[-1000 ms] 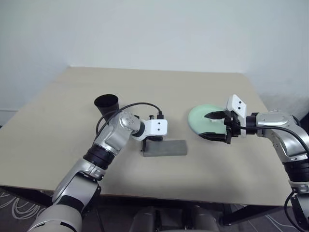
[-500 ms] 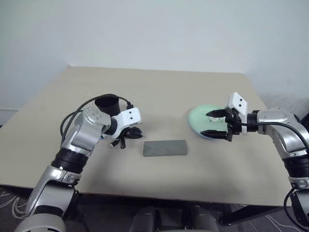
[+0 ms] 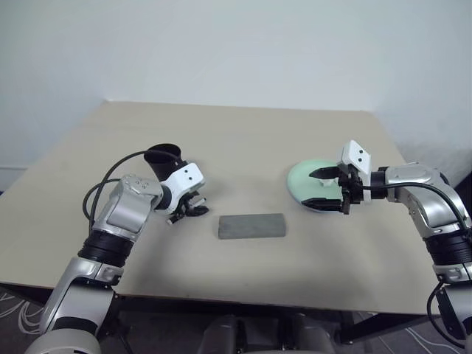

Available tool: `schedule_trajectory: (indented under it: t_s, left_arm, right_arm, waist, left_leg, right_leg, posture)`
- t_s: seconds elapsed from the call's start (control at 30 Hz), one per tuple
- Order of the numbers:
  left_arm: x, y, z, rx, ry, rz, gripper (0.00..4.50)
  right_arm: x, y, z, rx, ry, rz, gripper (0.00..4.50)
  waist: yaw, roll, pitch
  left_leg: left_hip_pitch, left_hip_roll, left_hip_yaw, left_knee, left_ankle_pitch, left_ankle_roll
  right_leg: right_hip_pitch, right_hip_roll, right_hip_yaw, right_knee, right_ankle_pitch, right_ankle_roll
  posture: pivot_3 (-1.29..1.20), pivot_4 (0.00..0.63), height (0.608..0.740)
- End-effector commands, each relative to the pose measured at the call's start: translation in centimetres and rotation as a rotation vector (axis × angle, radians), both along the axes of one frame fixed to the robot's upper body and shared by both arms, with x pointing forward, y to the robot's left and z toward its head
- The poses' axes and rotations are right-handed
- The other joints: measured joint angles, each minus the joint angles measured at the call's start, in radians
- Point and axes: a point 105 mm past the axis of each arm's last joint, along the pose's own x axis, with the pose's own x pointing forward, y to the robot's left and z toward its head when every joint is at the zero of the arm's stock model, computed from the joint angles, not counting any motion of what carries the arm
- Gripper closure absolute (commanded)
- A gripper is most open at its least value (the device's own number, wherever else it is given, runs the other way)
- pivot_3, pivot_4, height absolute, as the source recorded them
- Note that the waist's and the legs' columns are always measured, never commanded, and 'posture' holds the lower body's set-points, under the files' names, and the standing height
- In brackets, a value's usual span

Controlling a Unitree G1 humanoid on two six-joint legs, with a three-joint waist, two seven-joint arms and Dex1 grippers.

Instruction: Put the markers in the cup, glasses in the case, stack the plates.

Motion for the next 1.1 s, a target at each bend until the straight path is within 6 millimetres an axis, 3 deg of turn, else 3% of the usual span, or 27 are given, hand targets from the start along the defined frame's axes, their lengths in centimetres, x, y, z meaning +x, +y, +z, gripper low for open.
schedule_trajectory:
  t_s: [0.03,0.5,0.63,0.83,0.97,1.1]
  left_arm:
    - [0.4,0.2,0.6,0.014,-0.033,0.001,1.39]
    - [-0.6,1.7,-2.6,0.035,0.058,0.045,1.39]
    - [-0.9,1.8,-3.0,0.032,0.073,0.045,2.29]
    - [-0.9,1.6,-2.7,0.028,0.071,0.038,4.37]
    - [-0.8,1.5,-2.4,0.038,0.052,0.029,4.44]
    - [-0.2,0.5,-0.8,-0.016,-0.015,-0.012,4.44]
  right_arm:
    - [-0.1,0.1,1.5,0.003,-0.060,0.014,0.00]
    - [0.0,0.3,1.7,-0.005,-0.068,0.028,0.00]
    - [0.0,0.4,1.7,-0.008,-0.068,0.035,0.00]
    - [0.2,0.4,1.8,-0.012,-0.070,0.041,0.00]
    - [0.2,0.4,1.9,-0.015,-0.072,0.044,0.00]
    - [0.3,0.4,1.9,-0.016,-0.073,0.046,0.00]
  waist:
    - [0.000,0.000,0.000]
    - [0.000,0.001,-0.001]
    - [0.000,0.003,-0.002]
    - [0.000,0.004,-0.002]
    - [0.000,0.004,-0.002]
    - [0.000,0.004,-0.002]
  left_leg:
    - [0.000,0.000,0.000,0.000,0.000,0.000]
    - [0.000,0.000,0.000,-0.001,0.000,0.000]
    - [0.001,0.000,0.001,-0.001,0.000,0.000]
    - [0.002,0.001,0.001,-0.001,0.001,-0.002]
    - [0.003,0.002,0.000,-0.001,0.001,-0.002]
    - [0.003,0.002,0.000,-0.001,0.001,-0.002]
  right_leg:
    - [0.000,0.000,0.000,0.000,0.000,0.000]
    - [-0.002,-0.003,-0.001,0.000,0.000,0.000]
    - [-0.001,-0.004,-0.001,0.000,0.000,0.000]
    - [0.000,-0.004,-0.002,0.000,0.000,0.000]
    - [0.000,-0.004,-0.002,0.000,0.000,0.000]
    - [0.000,-0.004,-0.002,0.000,0.000,0.000]
  posture:
    - [0.00,0.000,0.732]
    - [0.00,0.000,0.732]
    - [0.00,0.000,0.732]
    - [0.00,0.000,0.732]
    - [0.00,0.000,0.732]
    - [0.00,0.000,0.732]
